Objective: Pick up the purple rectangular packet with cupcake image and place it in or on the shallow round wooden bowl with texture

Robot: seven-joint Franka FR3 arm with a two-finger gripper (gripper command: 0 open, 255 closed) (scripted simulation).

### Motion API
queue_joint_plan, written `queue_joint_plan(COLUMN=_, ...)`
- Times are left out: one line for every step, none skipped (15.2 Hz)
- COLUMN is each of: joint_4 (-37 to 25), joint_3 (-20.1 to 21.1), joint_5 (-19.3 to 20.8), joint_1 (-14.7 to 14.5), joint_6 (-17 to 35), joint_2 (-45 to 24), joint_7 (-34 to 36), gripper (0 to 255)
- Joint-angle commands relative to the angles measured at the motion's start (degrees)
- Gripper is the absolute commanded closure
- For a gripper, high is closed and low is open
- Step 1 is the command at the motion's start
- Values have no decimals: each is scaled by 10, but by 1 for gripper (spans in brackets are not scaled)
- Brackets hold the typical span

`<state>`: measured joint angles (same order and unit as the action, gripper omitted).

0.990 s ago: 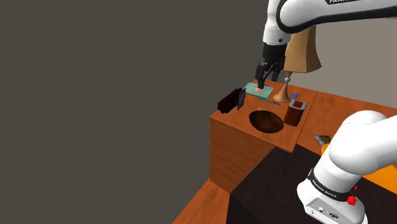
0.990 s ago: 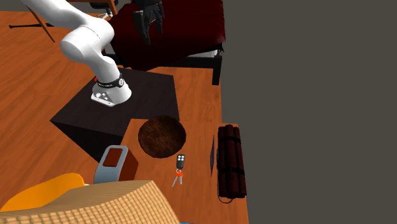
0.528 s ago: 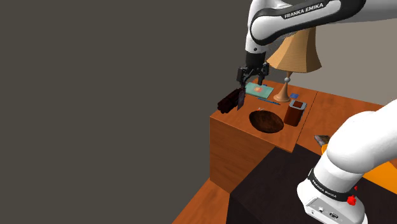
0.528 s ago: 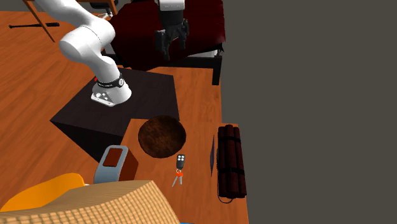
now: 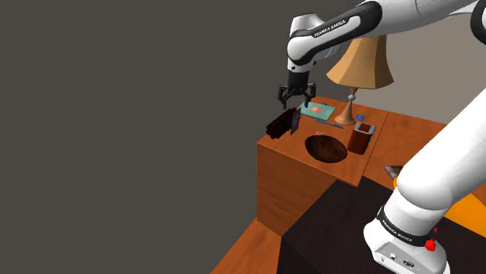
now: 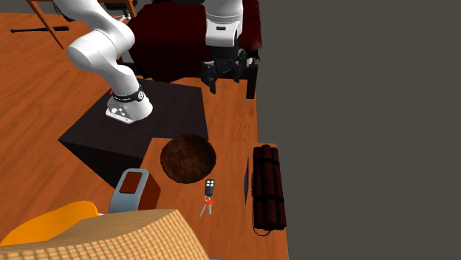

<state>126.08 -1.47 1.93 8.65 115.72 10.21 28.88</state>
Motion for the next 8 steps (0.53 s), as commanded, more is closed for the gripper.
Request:
queue_joint_plan(joint_4=-26, joint_3=-5, joint_5=-1, joint_1=9, joint_6=18, joint_2=-43, joint_7=33, gripper=0)
queue_joint_plan(joint_4=-39, joint_3=-8, joint_5=-2, joint_1=13, joint_6=25, joint_2=-63, joint_7=49, gripper=0)
queue_joint_plan(joint_4=-53, joint_3=-11, joint_5=-3, joint_1=17, joint_6=31, joint_2=-83, joint_7=65, gripper=0)
queue_joint_plan(joint_4=-67, joint_3=-15, joint_5=-5, joint_1=21, joint_6=37, joint_2=-102, joint_7=80, gripper=0)
queue_joint_plan(joint_4=-81, joint_3=-18, joint_5=-6, joint_1=25, joint_6=42, joint_2=-121, joint_7=94, gripper=0)
queue_joint_plan(joint_4=-95, joint_3=-22, joint_5=-8, joint_1=29, joint_6=47, joint_2=-140, joint_7=109, gripper=0)
queue_joint_plan(joint_4=-110, joint_3=-27, joint_5=-11, joint_1=32, joint_6=52, joint_2=-159, joint_7=123, gripper=0)
queue_joint_plan(joint_4=-124, joint_3=-31, joint_5=-13, joint_1=36, joint_6=56, joint_2=-177, joint_7=137, gripper=0)
